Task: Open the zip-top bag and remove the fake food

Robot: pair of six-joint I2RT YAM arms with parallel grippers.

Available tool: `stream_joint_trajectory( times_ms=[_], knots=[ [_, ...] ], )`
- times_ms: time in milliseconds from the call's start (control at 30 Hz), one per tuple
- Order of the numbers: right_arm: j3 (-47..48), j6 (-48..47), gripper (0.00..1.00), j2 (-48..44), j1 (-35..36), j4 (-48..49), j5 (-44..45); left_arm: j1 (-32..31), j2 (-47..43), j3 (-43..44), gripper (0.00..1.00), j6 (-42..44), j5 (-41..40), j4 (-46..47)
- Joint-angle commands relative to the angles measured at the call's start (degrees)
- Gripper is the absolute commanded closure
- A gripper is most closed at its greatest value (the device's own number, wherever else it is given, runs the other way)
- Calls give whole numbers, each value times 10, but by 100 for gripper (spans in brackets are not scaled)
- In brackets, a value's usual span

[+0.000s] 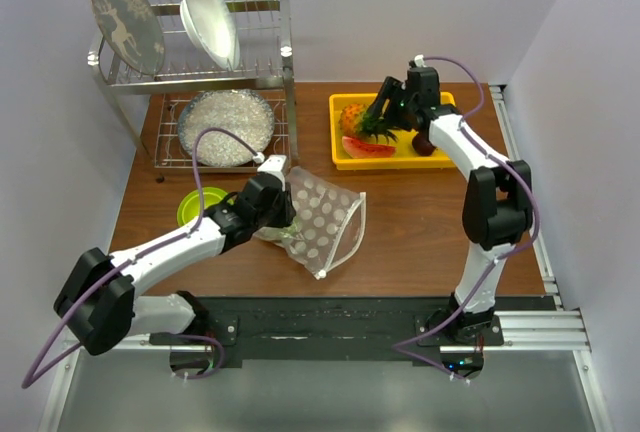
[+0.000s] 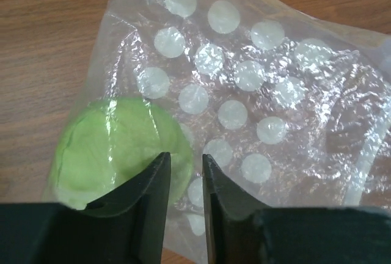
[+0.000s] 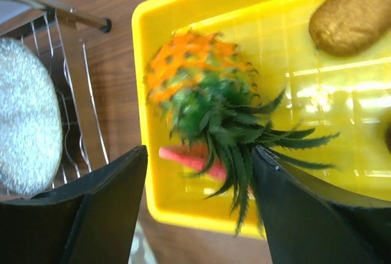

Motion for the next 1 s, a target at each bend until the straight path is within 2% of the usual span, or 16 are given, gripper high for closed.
stream_joint_trajectory(
  times_ms=[0, 100, 133, 167, 200, 233, 267, 333, 367, 467, 567, 800, 967],
  knots=[
    [-2, -22, 27, -122, 2, -69, 28, 7, -31, 43, 66, 21, -25, -37],
    [-76, -30, 28, -209, 1, -95, 42, 11, -45, 50, 59, 21, -41, -57],
    [-100, -28, 33, -260, 1, -101, 33, 11, -49, 51, 57, 23, -51, -60],
    [-163, -22, 38, -285, 2, -96, 19, 12, -58, 51, 56, 22, -58, -71],
    [-201, -15, 43, -315, 8, -84, 4, 13, -61, 51, 55, 23, -65, -77],
    [-237, -5, 54, -340, 14, -64, -8, 13, -67, 50, 53, 23, -79, -83],
    [-305, 2, 61, -390, 33, -58, -18, 14, -76, 48, 53, 23, -85, -93],
    [-374, 41, 77, -437, 54, -24, -36, 15, -87, 38, 53, 22, -97, -98],
    [-439, 56, 78, -483, 84, -8, -49, 16, -94, 28, 54, 22, -98, -98],
    [-543, 123, 80, -539, 151, 66, -55, 20, -95, 10, 58, 14, -95, -95],
    [-604, 171, 81, -569, 195, 130, -39, 21, -97, -7, 61, 3, -88, -82],
    [-673, 249, 83, -498, 223, 297, -60, 22, -74, -40, 73, -10, -105, -44],
    [-686, 282, 84, -463, 258, 325, -14, 22, -54, -58, 82, -19, -91, -15]
  ],
)
